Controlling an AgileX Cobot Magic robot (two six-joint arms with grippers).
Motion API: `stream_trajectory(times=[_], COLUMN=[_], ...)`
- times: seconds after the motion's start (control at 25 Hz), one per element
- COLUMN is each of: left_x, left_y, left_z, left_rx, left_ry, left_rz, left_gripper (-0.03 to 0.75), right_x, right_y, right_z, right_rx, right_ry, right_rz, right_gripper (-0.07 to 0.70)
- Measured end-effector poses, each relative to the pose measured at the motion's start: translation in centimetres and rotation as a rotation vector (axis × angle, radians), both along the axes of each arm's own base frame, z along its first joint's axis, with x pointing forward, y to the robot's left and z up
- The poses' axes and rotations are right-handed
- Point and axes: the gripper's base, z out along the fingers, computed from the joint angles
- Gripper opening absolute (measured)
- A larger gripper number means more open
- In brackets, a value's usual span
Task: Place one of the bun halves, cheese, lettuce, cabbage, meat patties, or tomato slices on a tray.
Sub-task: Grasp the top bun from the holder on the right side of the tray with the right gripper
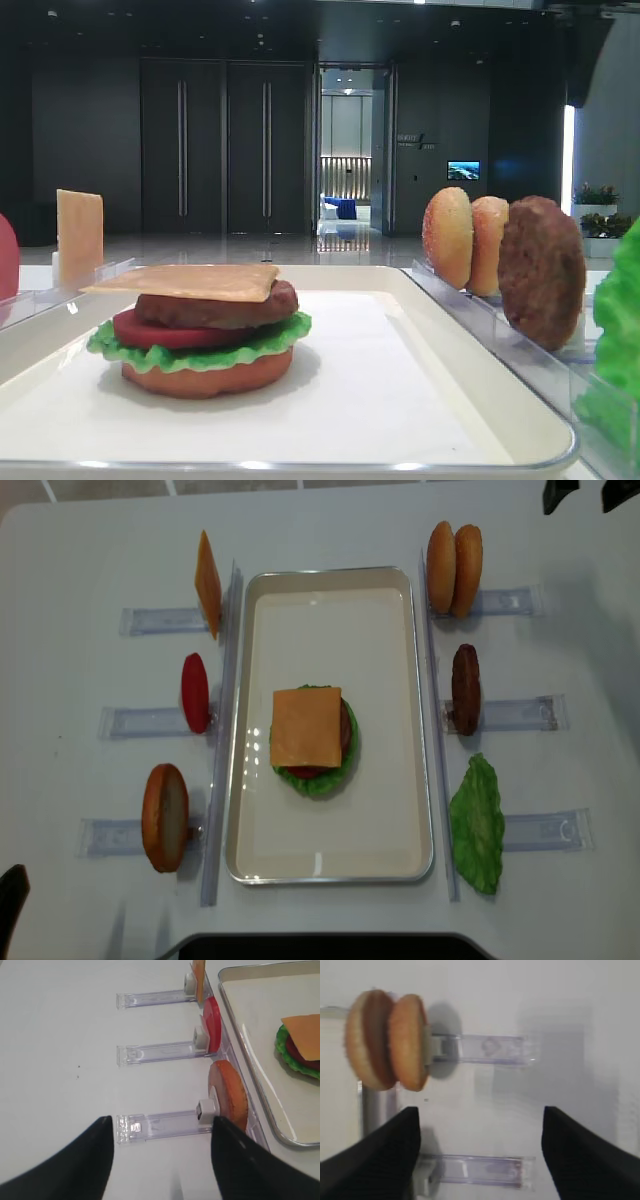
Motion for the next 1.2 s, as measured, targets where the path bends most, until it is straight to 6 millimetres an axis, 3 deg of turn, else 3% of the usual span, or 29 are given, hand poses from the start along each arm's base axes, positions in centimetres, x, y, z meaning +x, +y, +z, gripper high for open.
stream_trajectory(times=[0.24, 0.4, 0.68, 0.96, 1.2], left_x=[0.0, 0.0, 0.0, 0.0, 0.0], left_y=[0.0, 0.0, 0.0, 0.0, 0.0], left_z=[0.0, 0.0, 0.0, 0.0, 0.0], left_rx=[0.000, 0.000, 0.000, 0.000, 0.000], left_ry=[0.000, 0.000, 0.000, 0.000, 0.000], left_rz=[0.000, 0.000, 0.000, 0.000, 0.000], left_gripper=[0.471, 0.471, 0.471, 0.471, 0.471], right_x=[-1.4, -2.1, -1.7, 0.0, 1.1], right_y=[7.5, 10.4, 10.9, 11.6, 12.1], right_z=[0.2, 0.4, 0.2, -4.1, -6.2], right_rx=[0.065, 0.109, 0.111, 0.057, 0.045], right_ry=[-0.043, -0.086, -0.123, -0.046, -0.050], right_rz=[0.059, 0.077, 0.068, 0.083, 0.106], right_gripper=[0.486, 0.486, 0.486, 0.486, 0.486])
